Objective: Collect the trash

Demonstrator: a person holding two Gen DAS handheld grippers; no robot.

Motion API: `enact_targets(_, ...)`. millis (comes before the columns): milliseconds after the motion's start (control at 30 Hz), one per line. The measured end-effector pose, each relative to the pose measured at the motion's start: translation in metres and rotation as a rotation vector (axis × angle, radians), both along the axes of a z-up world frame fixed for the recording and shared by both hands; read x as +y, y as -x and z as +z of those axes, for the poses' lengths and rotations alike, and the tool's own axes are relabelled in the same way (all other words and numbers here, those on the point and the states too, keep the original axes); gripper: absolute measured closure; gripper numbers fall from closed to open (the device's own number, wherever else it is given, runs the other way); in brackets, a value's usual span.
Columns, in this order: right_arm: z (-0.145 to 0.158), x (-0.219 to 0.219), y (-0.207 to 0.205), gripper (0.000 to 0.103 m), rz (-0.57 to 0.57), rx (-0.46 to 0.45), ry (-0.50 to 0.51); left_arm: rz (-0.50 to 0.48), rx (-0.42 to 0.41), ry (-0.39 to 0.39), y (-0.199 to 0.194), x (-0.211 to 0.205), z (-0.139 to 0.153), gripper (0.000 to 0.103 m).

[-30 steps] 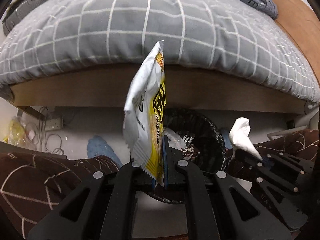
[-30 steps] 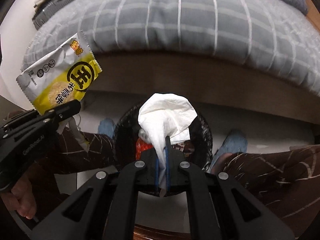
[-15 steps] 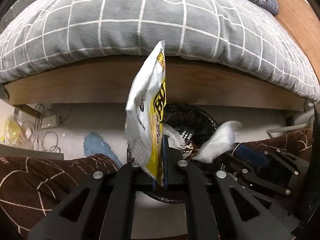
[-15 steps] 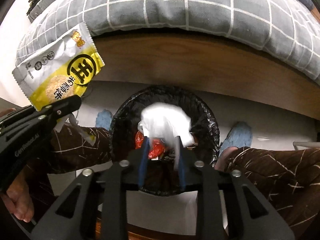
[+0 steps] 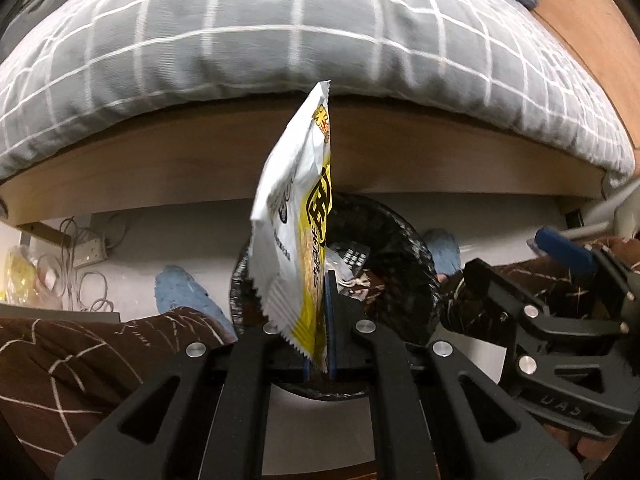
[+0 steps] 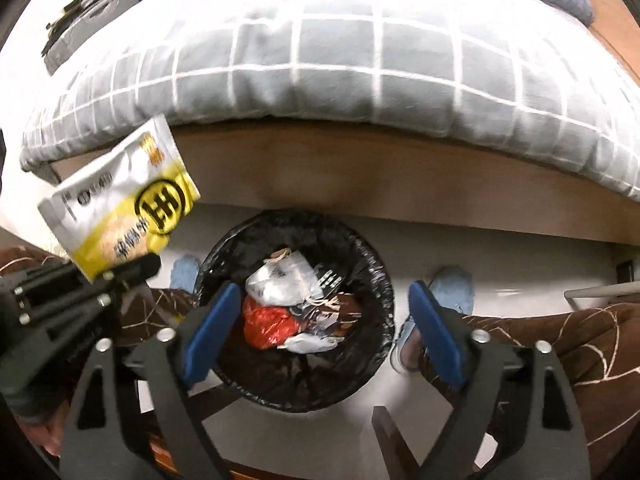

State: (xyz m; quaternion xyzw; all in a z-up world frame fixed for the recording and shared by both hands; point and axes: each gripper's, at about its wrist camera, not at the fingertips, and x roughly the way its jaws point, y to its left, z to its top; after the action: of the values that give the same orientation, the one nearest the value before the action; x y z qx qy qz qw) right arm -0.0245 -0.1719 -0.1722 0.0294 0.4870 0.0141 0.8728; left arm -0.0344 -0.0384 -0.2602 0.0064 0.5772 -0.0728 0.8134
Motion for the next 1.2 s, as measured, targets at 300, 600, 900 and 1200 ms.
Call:
enact_targets(300, 0.005, -0.033, 0.014, 0.007, -0.065, -0.029, 0.041, 0.005, 0.039, 0.02, -0.001, -0.015, -0.015, 0.098)
enact_targets(600, 0.009, -0.044, 0.016, 0.007, -0.097, -0.045, 0.02, -0.014, 0.055, 0.008, 0.001, -0.021, -0.028, 0.096)
enact_targets(900, 0.006, -0.039, 0.016, 0.007, -0.081, -0.039, 0.024, -0.02, 0.036, 0.008, 0.003, -0.021, -0.026, 0.068)
enact_targets(1200, 0.008, -0.039, 0.017, 0.007, -0.078, -0.051, 0.025, 0.032, -0.033, 0.009, 0.002, -0.008, -0.011, 0.035)
